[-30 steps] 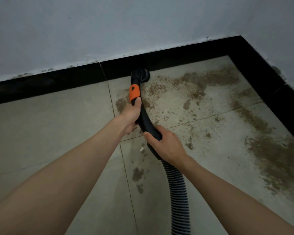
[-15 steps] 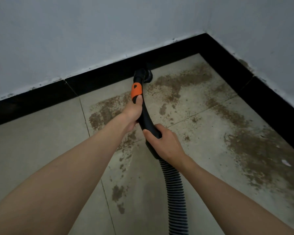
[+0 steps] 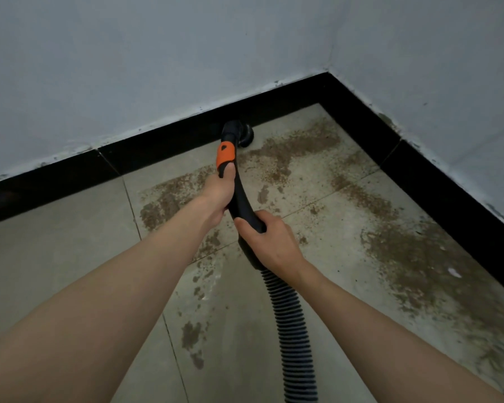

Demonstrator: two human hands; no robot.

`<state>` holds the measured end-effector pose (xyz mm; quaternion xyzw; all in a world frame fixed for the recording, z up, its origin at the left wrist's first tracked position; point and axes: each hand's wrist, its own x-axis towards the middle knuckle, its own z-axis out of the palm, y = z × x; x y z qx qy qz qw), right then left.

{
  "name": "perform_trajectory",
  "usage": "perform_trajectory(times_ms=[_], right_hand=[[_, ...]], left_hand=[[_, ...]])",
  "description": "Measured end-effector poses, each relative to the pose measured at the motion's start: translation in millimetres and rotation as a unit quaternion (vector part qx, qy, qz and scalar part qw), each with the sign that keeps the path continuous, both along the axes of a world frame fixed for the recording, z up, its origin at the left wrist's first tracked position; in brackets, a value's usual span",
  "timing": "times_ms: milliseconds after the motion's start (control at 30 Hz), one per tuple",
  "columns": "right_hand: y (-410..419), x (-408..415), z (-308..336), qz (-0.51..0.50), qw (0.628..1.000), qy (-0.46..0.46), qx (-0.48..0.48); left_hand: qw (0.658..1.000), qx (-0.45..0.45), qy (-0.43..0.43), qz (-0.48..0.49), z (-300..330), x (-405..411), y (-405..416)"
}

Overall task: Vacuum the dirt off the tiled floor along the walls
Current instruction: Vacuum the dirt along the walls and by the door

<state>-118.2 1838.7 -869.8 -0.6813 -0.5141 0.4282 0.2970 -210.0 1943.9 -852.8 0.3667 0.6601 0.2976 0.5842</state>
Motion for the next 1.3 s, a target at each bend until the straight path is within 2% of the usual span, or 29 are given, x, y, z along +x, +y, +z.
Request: perform_trajectory(times_ms=[267, 633, 733, 900, 1100, 1300], right_hand=[[-13.9, -45.0, 13.4, 0.062, 0.996, 0.061, 0.017], [-50.3, -117.6, 29.5, 0.188, 0.981, 0.046, -0.004], [-62.7, -132.6, 22.9, 0.185, 0.981, 0.064, -0.015], [-83.0, -151.0, 7.6, 0.114, 0.987, 0.106, -0.025], [-85.6, -137.2, -0.1, 0.166, 0.985, 0.035, -0.039], [-72.4, -134.0, 5.1, 0.145, 0.987, 0.057, -0.038]], left_hand=[[0.997, 0.021, -0.010, 0.071, 13.7, -64.9, -22.1], [0.987, 0.013, -0.015, 0.160, 34.9, -156.9, -90.9], [0.987, 0.009, 0.002, 0.160, 28.6, -170.3, -102.6], [0.993, 0.008, 0.041, 0.114, 18.4, -173.3, -107.6], [0.991, -0.027, 0.029, 0.126, 2.2, -170.9, -119.7], [0.992, -0.009, 0.025, 0.123, 7.0, -162.2, -106.0]])
